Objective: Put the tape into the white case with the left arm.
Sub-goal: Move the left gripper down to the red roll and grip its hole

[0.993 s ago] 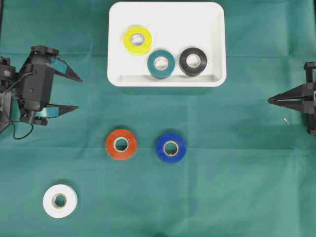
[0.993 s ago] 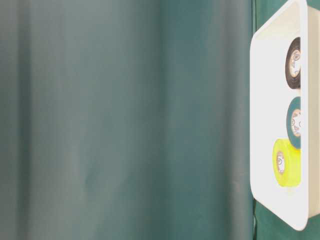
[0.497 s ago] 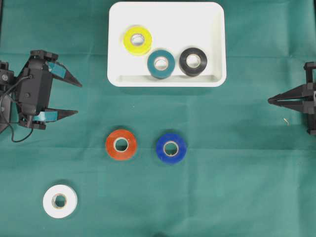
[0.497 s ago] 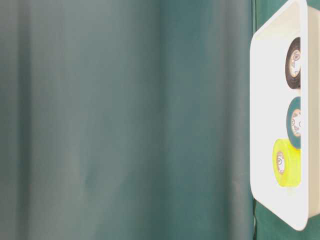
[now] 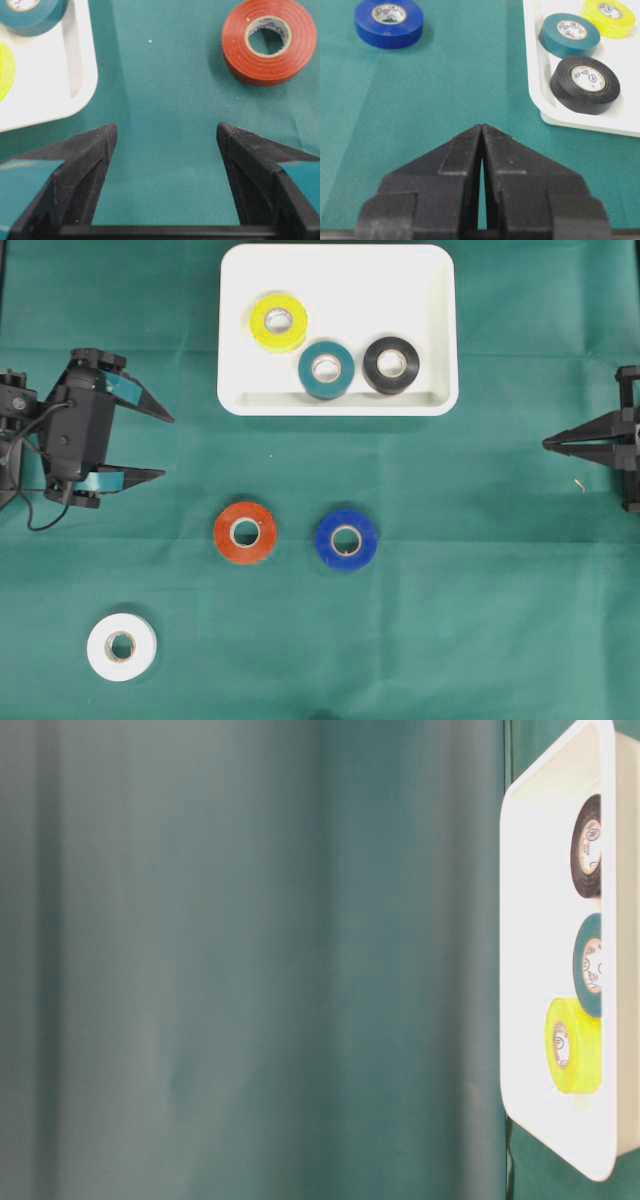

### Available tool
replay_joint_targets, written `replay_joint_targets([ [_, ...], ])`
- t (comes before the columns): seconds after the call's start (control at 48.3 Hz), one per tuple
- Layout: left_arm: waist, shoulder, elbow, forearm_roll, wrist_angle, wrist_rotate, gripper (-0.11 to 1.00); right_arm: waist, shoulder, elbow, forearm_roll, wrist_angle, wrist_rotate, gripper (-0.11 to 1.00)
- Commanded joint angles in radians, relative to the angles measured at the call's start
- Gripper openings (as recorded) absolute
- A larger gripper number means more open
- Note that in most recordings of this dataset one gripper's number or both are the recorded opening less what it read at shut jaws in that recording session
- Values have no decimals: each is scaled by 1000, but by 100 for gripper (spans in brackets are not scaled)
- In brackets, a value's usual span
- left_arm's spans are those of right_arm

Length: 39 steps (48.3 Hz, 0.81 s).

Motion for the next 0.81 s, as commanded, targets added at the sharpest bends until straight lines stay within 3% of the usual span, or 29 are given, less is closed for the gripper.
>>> replay_joint_targets([
  [0.0, -12, 29, -38, -3, -12, -2, 81, 0, 6, -14, 0, -11, 3, -9],
  [0.786, -124, 321, -224, -3, -12, -2, 81, 0, 6, -12, 0, -11, 3, -9],
])
